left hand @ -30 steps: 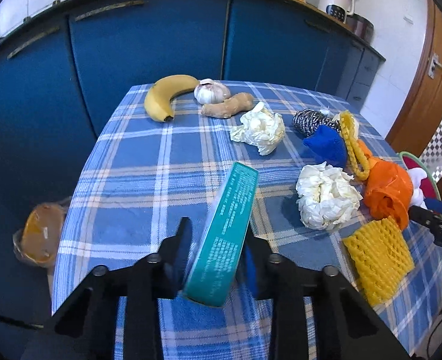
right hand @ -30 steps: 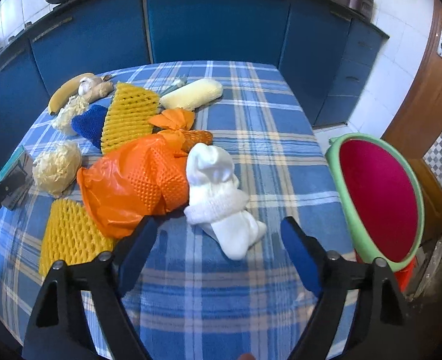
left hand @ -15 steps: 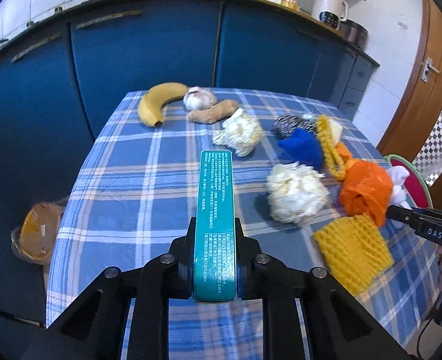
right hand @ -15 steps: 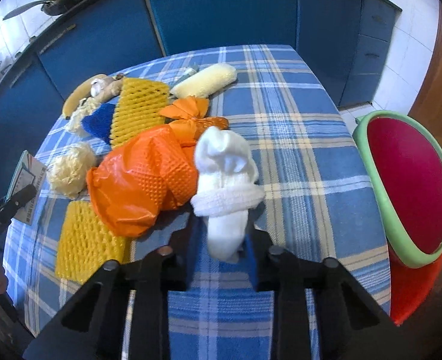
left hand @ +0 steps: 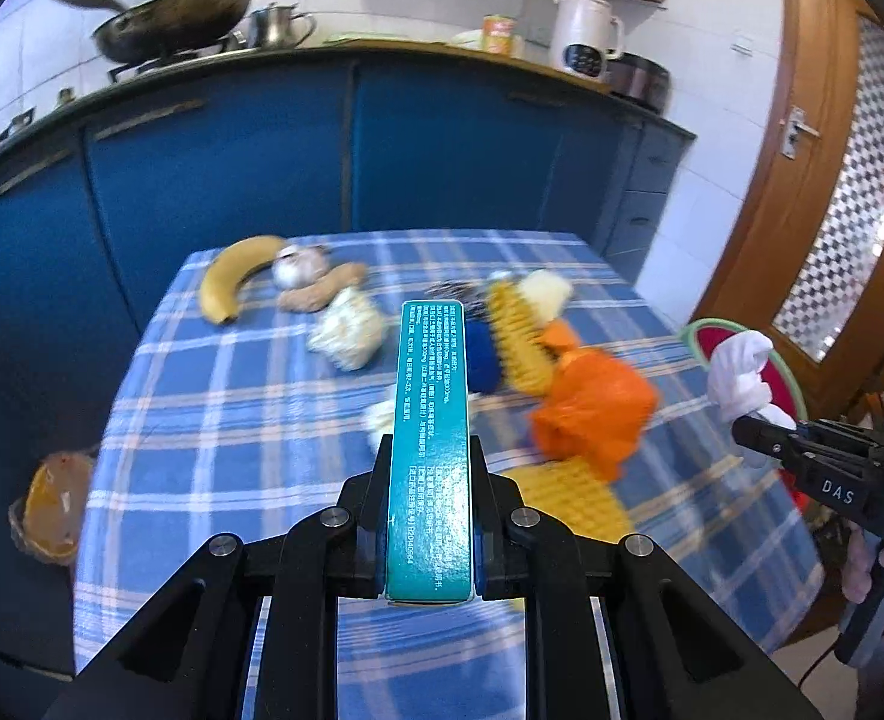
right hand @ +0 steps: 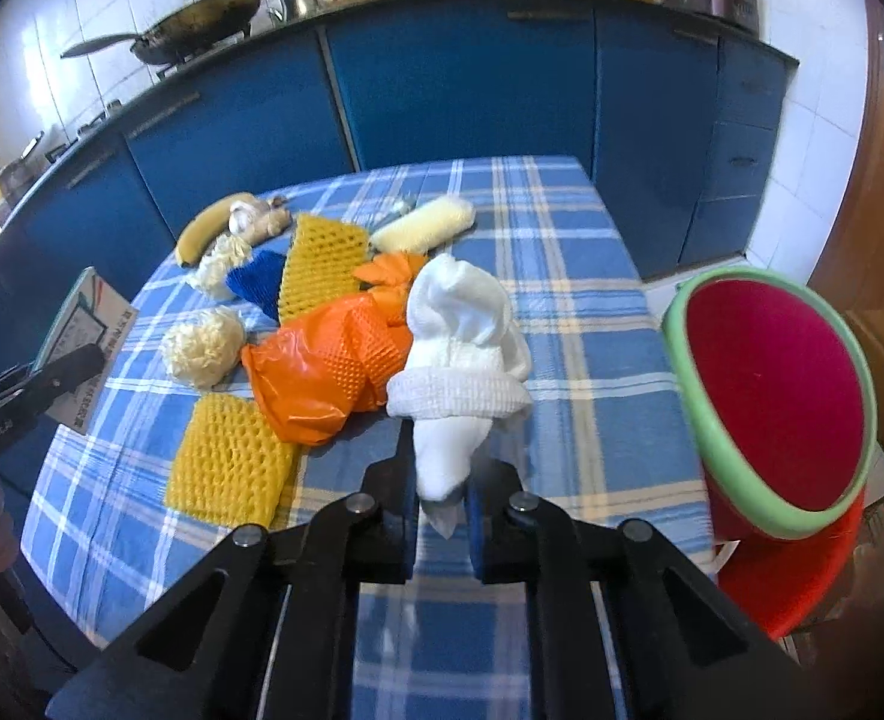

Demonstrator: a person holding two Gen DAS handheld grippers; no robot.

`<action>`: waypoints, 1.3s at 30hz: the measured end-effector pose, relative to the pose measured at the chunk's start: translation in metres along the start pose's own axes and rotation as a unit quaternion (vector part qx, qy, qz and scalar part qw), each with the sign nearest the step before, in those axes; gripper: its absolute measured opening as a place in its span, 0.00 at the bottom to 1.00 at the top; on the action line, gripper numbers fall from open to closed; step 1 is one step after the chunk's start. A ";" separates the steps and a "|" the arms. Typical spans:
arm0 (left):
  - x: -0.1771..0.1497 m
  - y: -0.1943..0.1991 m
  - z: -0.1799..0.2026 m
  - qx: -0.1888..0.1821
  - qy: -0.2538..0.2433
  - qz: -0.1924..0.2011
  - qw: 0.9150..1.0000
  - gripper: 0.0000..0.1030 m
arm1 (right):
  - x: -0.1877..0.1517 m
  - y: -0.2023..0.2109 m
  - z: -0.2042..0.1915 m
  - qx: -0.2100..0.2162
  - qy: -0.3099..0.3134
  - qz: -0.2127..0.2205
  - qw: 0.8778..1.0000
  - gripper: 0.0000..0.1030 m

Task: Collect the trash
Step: 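Carry the box and sock over the red bucket and open both tools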

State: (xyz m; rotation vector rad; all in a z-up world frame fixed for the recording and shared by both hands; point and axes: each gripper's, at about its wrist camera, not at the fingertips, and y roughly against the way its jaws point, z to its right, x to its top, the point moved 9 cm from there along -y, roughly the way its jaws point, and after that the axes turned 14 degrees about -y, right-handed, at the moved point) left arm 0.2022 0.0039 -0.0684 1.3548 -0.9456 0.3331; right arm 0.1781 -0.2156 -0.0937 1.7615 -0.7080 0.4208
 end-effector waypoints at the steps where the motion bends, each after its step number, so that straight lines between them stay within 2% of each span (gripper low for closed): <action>1: 0.006 0.001 0.009 -0.009 -0.003 0.003 1.000 0.18 | 0.001 0.005 0.003 0.000 -0.001 0.003 1.000 0.15; 9: 0.040 0.007 0.069 -0.041 -0.041 0.021 0.998 0.18 | 0.016 0.043 0.041 -0.009 -0.020 0.030 0.999 0.15; 19: 0.085 -0.008 0.156 -0.093 -0.091 0.028 0.991 0.18 | 0.035 0.073 0.106 -0.038 -0.052 0.059 0.996 0.15; 30: 0.107 -0.050 0.252 -0.148 -0.137 0.009 0.979 0.18 | 0.041 0.067 0.176 -0.053 -0.104 0.057 0.992 0.15; 39: 0.107 -0.098 0.305 -0.180 -0.169 -0.015 0.969 0.18 | 0.039 0.045 0.224 -0.064 -0.146 0.045 0.986 0.15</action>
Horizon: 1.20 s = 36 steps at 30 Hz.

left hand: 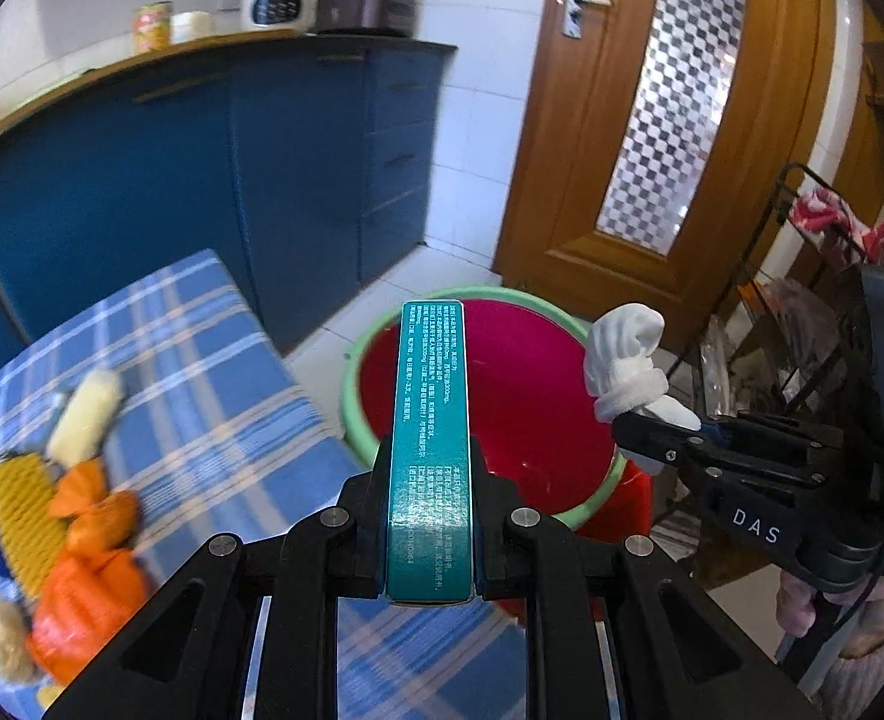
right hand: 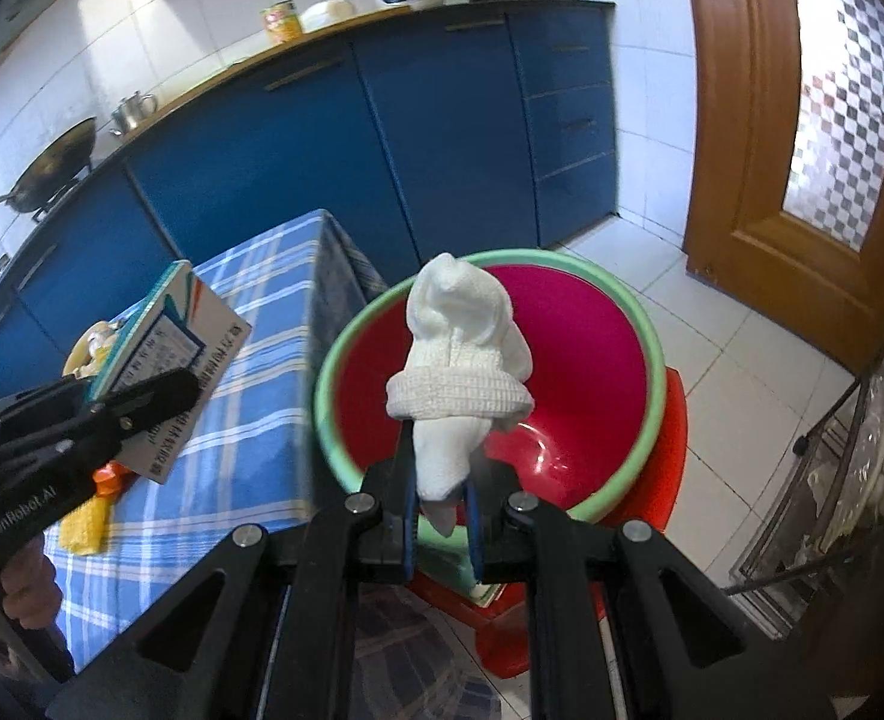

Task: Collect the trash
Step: 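Carry the box and sock over the red bucket and open both tools, then move both open tools back over the table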

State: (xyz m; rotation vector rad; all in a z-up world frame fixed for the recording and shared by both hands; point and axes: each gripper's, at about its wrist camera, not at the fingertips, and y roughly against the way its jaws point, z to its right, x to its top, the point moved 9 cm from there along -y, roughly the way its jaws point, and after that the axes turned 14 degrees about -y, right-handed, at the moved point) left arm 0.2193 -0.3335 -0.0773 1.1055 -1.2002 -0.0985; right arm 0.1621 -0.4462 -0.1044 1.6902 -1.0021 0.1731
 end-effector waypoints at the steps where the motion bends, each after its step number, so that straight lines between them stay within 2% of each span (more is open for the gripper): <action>1: 0.002 -0.009 0.004 -0.005 -0.004 -0.003 1.000 0.18 | 0.000 -0.003 0.004 -0.003 -0.004 -0.001 1.000 0.15; 10: 0.005 -0.063 0.015 -0.019 -0.012 -0.032 0.999 0.20 | 0.002 -0.023 0.031 -0.019 -0.030 -0.011 0.999 0.15; 11: 0.004 -0.067 0.014 -0.021 -0.009 -0.036 0.999 0.24 | 0.001 -0.024 0.033 -0.020 -0.032 -0.012 0.999 0.15; 13: 0.003 -0.071 0.012 -0.018 -0.005 -0.041 0.999 0.39 | 0.002 -0.027 0.036 -0.022 -0.034 -0.013 0.999 0.15; 14: 0.003 -0.071 0.011 -0.013 -0.005 -0.041 0.999 0.51 | 0.002 -0.028 0.037 -0.023 -0.035 -0.013 0.999 0.15; 15: 0.003 -0.070 0.009 -0.007 -0.005 -0.038 0.999 0.53 | 0.002 -0.029 0.038 -0.024 -0.036 -0.013 0.999 0.15; 25: 0.005 -0.058 -0.005 0.012 0.008 -0.027 1.000 0.53 | 0.005 -0.034 0.037 -0.022 -0.039 -0.010 0.999 0.19; 29: 0.002 -0.051 -0.011 0.020 0.016 -0.026 0.999 0.53 | 0.008 -0.031 0.036 -0.019 -0.043 -0.001 0.999 0.35; 36: 0.000 -0.027 -0.016 0.022 0.026 -0.013 0.999 0.53 | 0.005 -0.021 0.028 -0.016 -0.042 0.005 0.999 0.36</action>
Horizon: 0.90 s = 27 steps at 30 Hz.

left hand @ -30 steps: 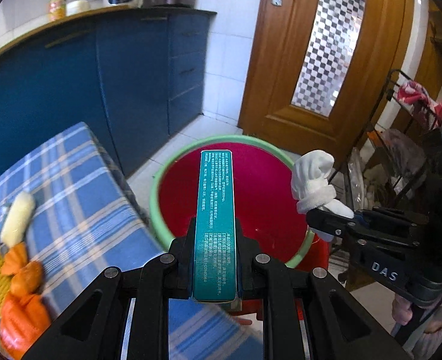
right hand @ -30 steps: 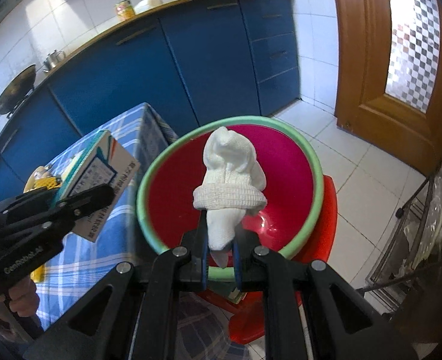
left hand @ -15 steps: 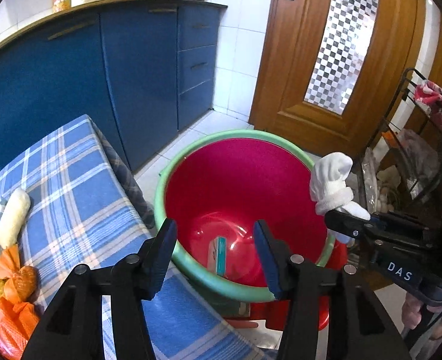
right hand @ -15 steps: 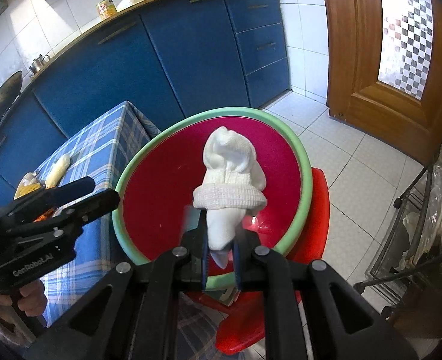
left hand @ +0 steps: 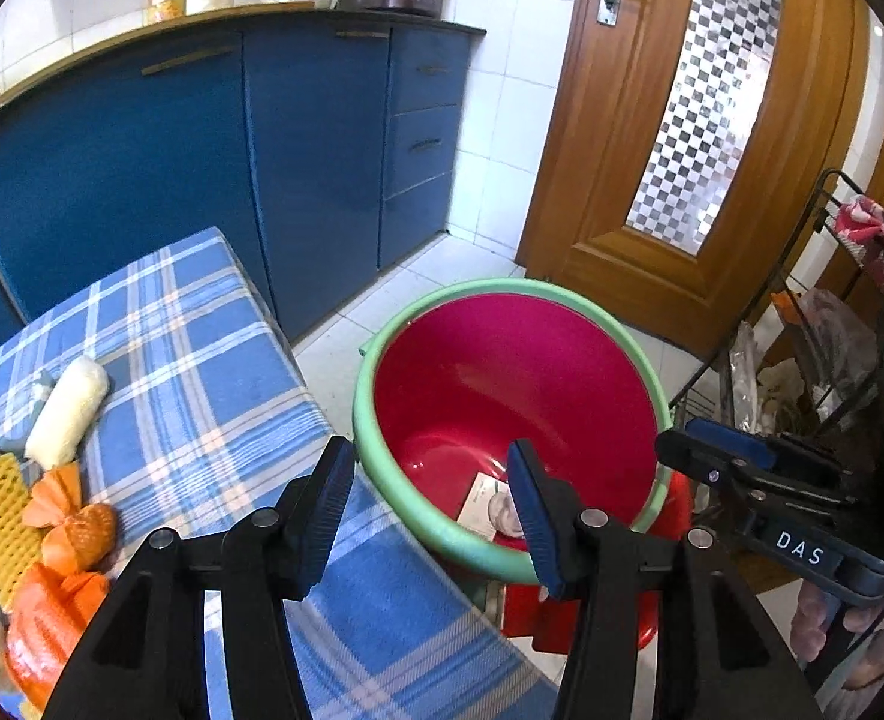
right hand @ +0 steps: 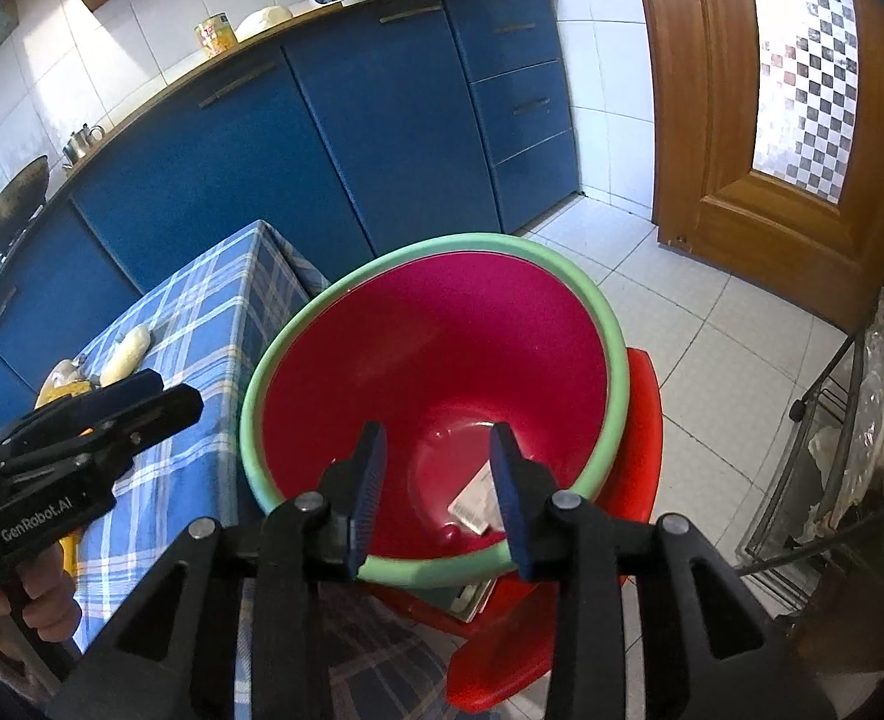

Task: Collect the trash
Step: 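Move both open tools back over the table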

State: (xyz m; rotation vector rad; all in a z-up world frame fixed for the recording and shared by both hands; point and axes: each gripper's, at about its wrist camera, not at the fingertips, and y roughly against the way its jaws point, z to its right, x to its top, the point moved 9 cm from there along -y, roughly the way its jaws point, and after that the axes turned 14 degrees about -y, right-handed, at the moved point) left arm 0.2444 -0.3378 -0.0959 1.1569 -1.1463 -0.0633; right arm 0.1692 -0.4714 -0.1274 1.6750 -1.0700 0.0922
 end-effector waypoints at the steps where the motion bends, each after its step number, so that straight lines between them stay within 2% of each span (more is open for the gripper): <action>1: -0.001 0.005 -0.002 0.001 0.002 0.003 1.000 0.53 | -0.002 0.003 -0.002 0.001 0.002 0.001 1.000 0.36; 6: -0.011 0.029 -0.015 0.011 0.020 0.007 1.000 0.53 | -0.012 0.024 -0.016 0.017 0.008 0.006 1.000 0.38; 15: -0.049 0.073 -0.052 0.048 0.060 -0.001 0.997 0.53 | -0.033 0.052 -0.051 0.050 0.026 0.009 0.998 0.42; 27: -0.096 0.127 -0.115 0.123 0.088 -0.009 0.988 0.54 | -0.062 0.061 -0.092 0.074 0.047 -0.007 0.996 0.42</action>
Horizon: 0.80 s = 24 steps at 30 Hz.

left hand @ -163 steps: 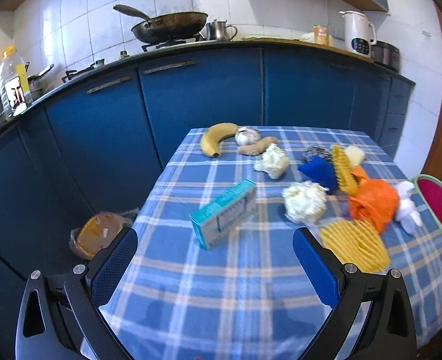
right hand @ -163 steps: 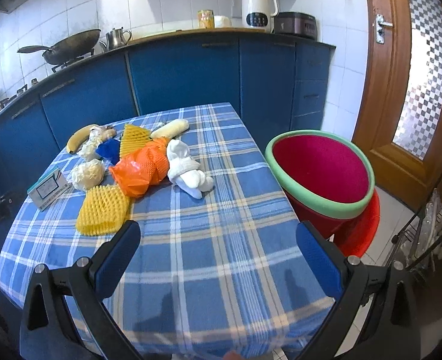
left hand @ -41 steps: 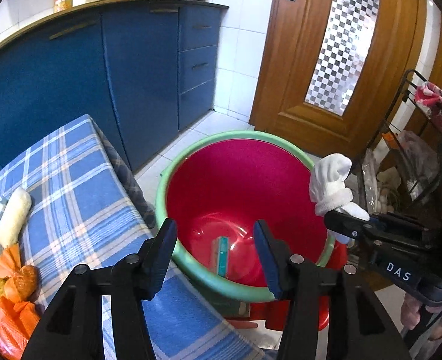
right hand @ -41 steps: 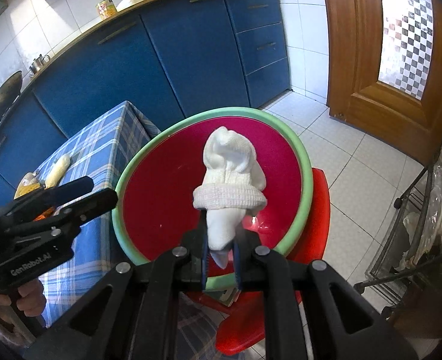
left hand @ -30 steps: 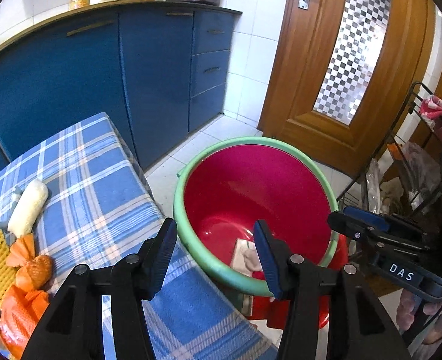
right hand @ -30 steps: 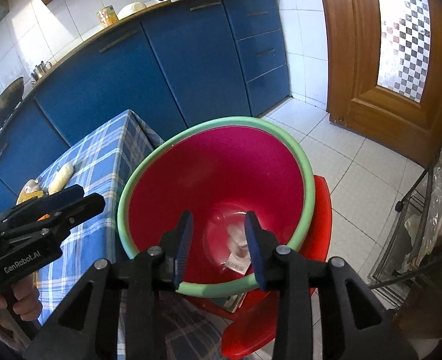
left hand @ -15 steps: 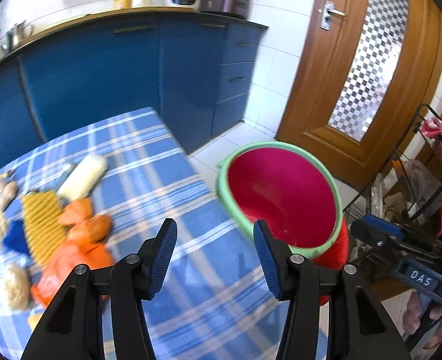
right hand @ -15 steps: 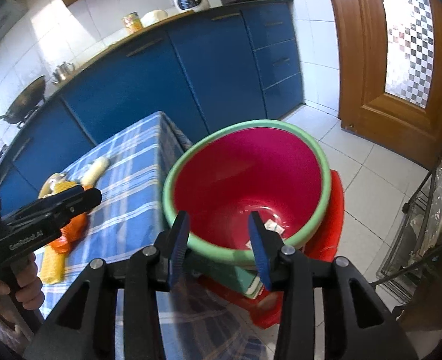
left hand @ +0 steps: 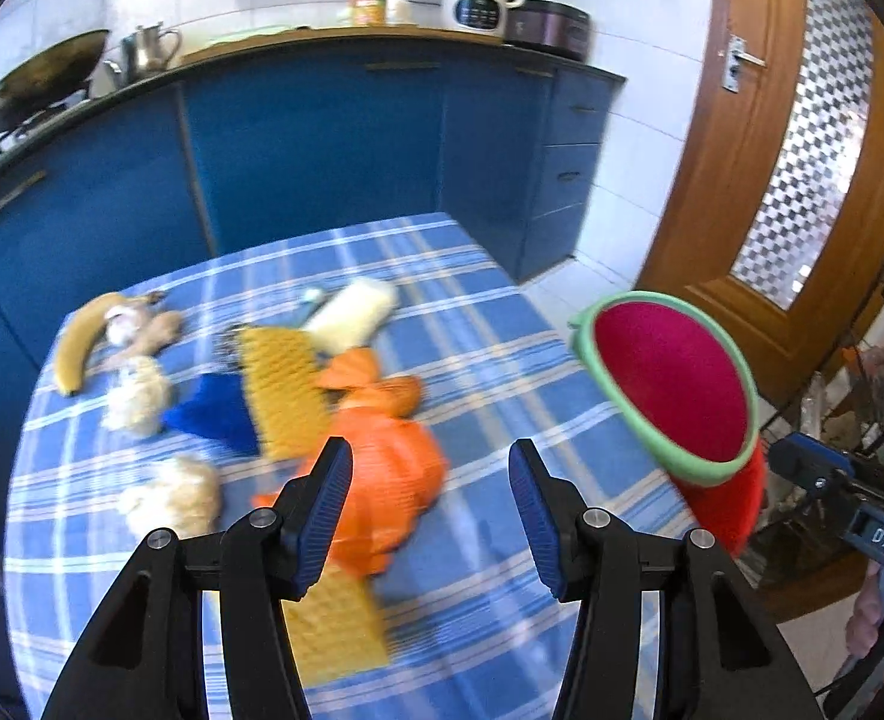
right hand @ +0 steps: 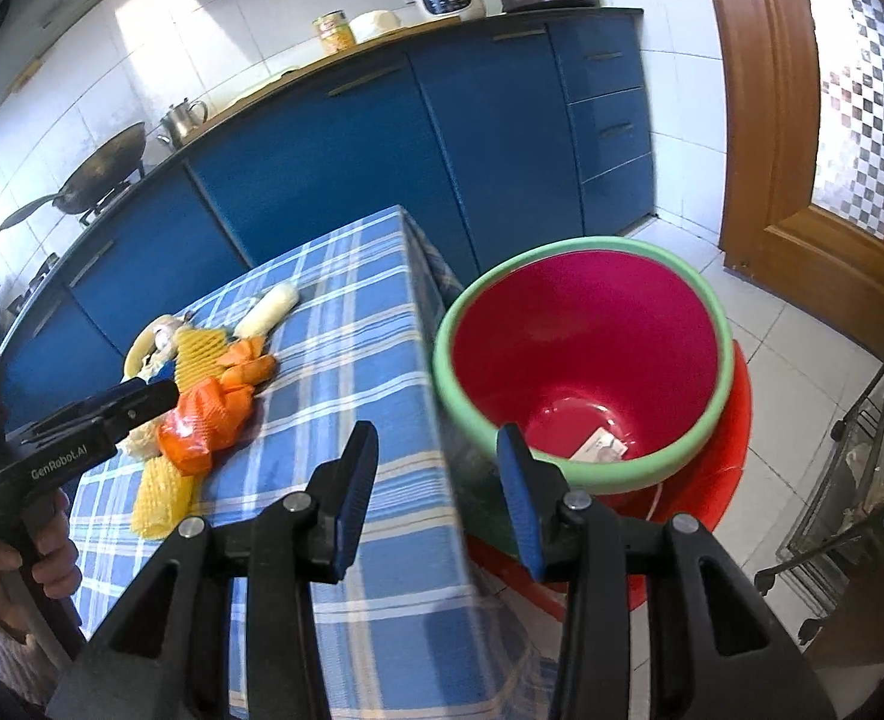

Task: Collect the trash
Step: 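Move both open tools back over the table, then grasp the crumpled white paper with the left tool while the right tool grasps the orange bag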

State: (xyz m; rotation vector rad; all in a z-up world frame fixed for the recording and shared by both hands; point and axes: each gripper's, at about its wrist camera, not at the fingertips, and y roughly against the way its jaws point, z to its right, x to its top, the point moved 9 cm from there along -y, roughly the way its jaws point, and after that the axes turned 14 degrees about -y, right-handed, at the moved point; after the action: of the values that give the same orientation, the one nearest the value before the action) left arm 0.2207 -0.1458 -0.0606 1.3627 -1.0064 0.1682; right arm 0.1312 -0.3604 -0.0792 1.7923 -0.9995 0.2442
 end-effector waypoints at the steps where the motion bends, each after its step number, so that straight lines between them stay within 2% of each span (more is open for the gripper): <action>1: -0.003 0.002 -0.008 0.009 0.003 -0.002 1.000 0.54 | -0.002 -0.001 -0.003 0.001 0.002 -0.002 1.000 0.42; 4: -0.011 0.006 -0.033 0.033 0.016 -0.007 0.999 0.54 | -0.006 -0.003 -0.012 0.004 0.007 -0.004 1.000 0.46; 7: -0.022 0.009 -0.062 0.062 0.030 -0.016 0.997 0.54 | -0.009 -0.008 -0.020 0.007 0.012 -0.010 1.000 0.46; 12: -0.041 0.004 -0.099 0.090 0.058 -0.034 0.994 0.55 | -0.017 -0.018 -0.032 0.005 0.022 -0.023 0.999 0.46; 24: -0.074 -0.017 -0.141 0.113 0.087 -0.067 0.987 0.55 | -0.029 -0.037 -0.046 -0.011 0.034 -0.043 0.998 0.46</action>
State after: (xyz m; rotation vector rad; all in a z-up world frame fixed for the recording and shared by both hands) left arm 0.2578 0.0031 -0.1064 1.5875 -0.7624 0.3018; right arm 0.1523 -0.3015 -0.0996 1.7910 -0.8728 0.2384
